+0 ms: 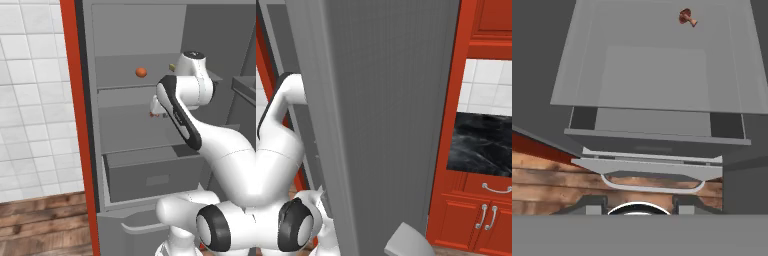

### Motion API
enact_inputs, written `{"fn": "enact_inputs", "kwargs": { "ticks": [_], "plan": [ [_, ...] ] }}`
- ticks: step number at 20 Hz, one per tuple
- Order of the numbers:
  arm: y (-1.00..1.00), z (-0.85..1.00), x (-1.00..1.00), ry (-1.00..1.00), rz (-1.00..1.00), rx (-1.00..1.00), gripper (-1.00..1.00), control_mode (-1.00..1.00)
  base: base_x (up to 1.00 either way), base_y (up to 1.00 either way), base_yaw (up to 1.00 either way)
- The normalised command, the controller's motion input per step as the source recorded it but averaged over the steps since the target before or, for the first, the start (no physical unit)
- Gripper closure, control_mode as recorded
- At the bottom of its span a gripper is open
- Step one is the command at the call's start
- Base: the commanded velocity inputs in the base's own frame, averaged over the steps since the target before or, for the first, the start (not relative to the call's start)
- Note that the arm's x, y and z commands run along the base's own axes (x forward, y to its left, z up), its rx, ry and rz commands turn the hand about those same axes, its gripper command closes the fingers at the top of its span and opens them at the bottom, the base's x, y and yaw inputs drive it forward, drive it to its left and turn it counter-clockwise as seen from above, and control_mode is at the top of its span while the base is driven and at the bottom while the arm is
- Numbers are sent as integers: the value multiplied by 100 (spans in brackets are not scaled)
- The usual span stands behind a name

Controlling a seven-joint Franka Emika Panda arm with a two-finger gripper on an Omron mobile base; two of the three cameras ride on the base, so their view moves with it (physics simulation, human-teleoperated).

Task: Pick the egg and butter from the fridge and place them by the bowl for mixing.

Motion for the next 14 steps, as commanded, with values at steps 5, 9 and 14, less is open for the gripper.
{"fn": "enact_inputs", "kwargs": {
  "ticks": [5, 9, 14],
  "plan": [
    [0, 1, 5, -2, 0, -1, -100, -100, 0, 0, 0],
    [-1, 28, -4, -21, 0, 0, -100, -100, 0, 0, 0],
    [0, 50, -14, -36, 2, 0, -100, -100, 0, 0, 0]
  ]
}}
